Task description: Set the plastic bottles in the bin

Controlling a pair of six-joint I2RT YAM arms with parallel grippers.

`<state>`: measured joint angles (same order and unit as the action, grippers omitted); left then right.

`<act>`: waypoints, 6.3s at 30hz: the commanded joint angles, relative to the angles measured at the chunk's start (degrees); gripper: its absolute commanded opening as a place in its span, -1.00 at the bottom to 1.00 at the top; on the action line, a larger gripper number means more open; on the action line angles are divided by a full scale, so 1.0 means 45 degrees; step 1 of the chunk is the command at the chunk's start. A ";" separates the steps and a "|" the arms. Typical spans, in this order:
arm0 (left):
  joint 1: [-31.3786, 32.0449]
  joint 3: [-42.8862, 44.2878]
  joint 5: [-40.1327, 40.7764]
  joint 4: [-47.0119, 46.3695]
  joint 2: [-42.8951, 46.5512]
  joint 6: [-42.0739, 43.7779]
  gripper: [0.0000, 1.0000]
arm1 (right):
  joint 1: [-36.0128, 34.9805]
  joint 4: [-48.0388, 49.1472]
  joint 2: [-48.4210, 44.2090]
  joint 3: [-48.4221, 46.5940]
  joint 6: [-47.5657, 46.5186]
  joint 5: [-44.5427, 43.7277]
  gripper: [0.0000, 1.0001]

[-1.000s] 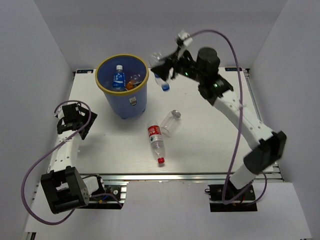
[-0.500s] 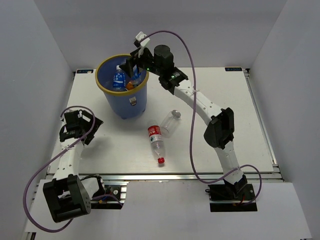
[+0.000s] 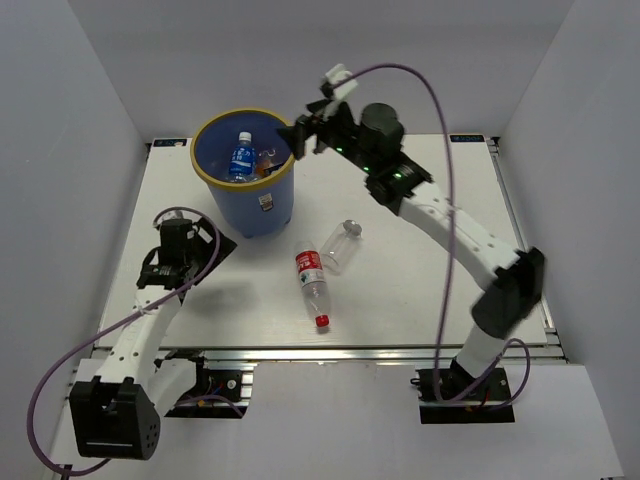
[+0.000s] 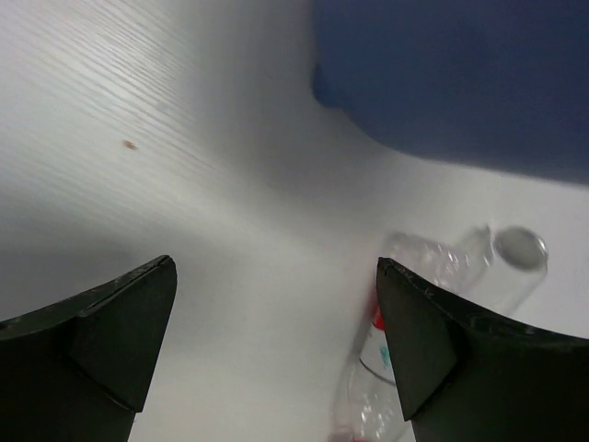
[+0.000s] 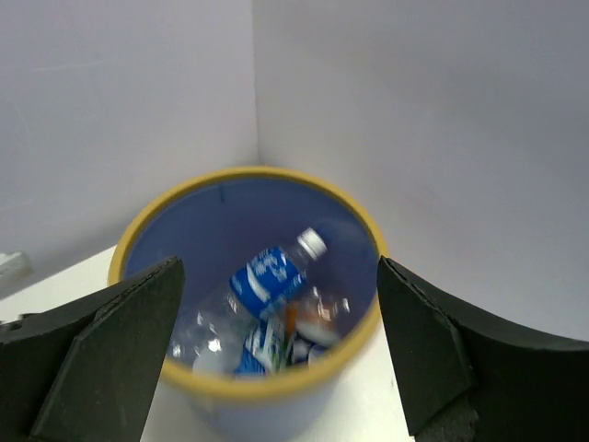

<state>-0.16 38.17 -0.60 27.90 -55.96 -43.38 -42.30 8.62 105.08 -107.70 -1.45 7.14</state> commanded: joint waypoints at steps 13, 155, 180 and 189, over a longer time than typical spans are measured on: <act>0.9761 0.0711 0.3611 -0.2058 -0.2865 -0.1670 0.96 | 0.2622 0.2596 -1.2131 1.4529 0.3407 -0.6253 0.79; 0.0857 0.3040 0.7536 -0.1122 0.1265 0.1240 0.96 | 0.0808 -0.0822 0.4012 -0.6221 0.4837 0.0503 0.38; 0.0857 0.3587 0.7438 -0.1239 0.1148 0.1318 0.96 | 0.0144 -0.0451 0.4769 -0.6921 0.2843 0.0993 0.79; 0.0857 0.3626 0.7497 -0.1219 0.0992 0.1397 0.96 | -0.0403 -0.1270 0.4561 -0.6419 0.0540 0.0894 0.79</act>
<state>3.60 52.47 33.23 23.29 -51.33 -37.71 -42.92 -0.25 130.72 -135.57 6.52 11.38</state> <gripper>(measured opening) 0.982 0.894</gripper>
